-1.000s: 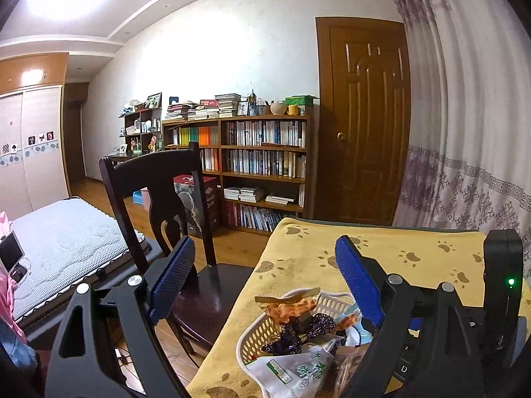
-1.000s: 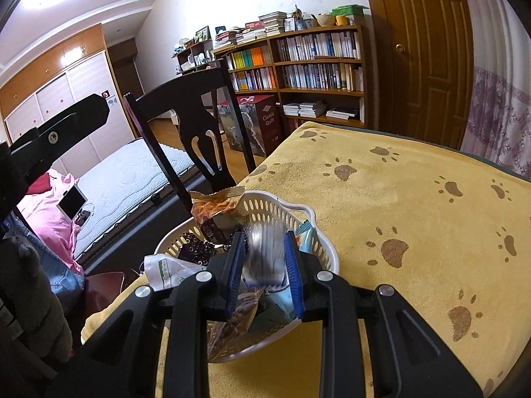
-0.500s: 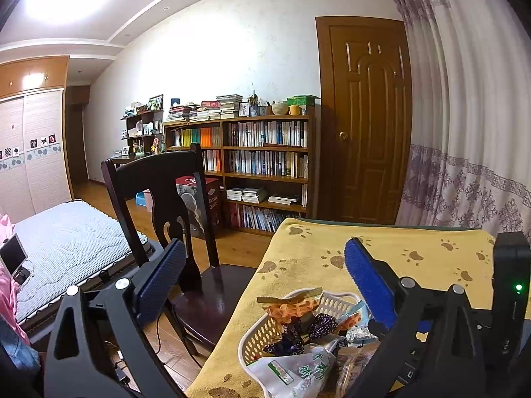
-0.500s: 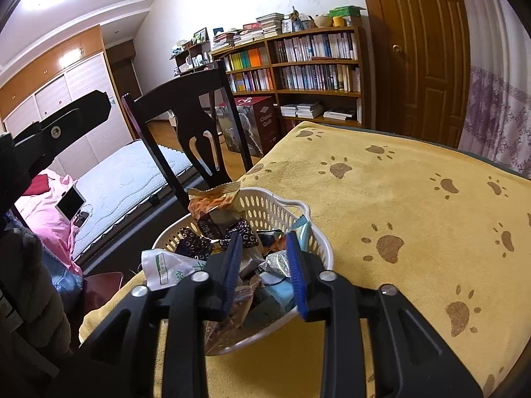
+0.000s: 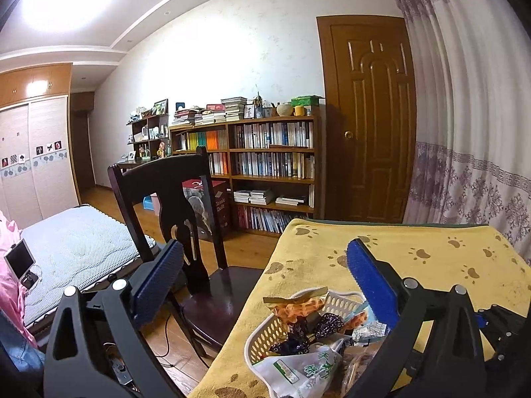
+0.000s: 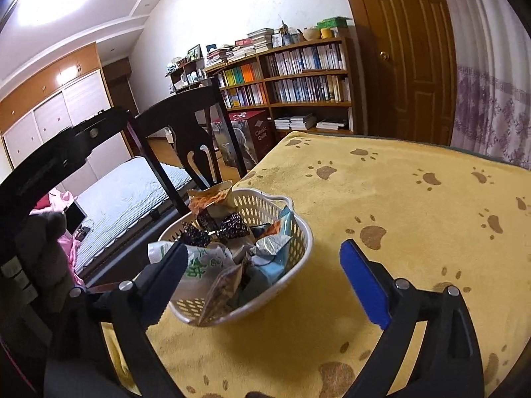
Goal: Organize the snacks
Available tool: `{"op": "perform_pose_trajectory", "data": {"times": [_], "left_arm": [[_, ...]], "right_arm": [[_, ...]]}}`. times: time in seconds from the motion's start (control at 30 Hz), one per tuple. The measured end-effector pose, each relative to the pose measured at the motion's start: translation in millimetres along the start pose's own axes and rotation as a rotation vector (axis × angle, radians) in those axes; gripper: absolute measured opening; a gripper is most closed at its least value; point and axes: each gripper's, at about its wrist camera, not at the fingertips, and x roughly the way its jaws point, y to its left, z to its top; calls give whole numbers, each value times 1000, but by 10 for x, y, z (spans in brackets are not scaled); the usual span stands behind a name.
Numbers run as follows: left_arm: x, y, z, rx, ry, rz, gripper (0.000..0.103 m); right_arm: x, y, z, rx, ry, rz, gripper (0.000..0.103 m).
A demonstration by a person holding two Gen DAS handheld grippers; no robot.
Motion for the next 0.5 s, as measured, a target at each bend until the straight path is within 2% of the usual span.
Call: {"op": "perform_pose_trajectory", "data": {"times": [0.1,0.3,0.5], "left_arm": [[-39,-24,6,6,-5,8,100],[-136,-48,28,20,-18,20,100],[-280,-81,-64,129,-24,42,100]], "right_arm": [[-118,69,-36,-40,-22,-23,97],[-381,242,-86,-133,-77,-62,98],[-494,382,-119,-178,-86,-53,98]]}}
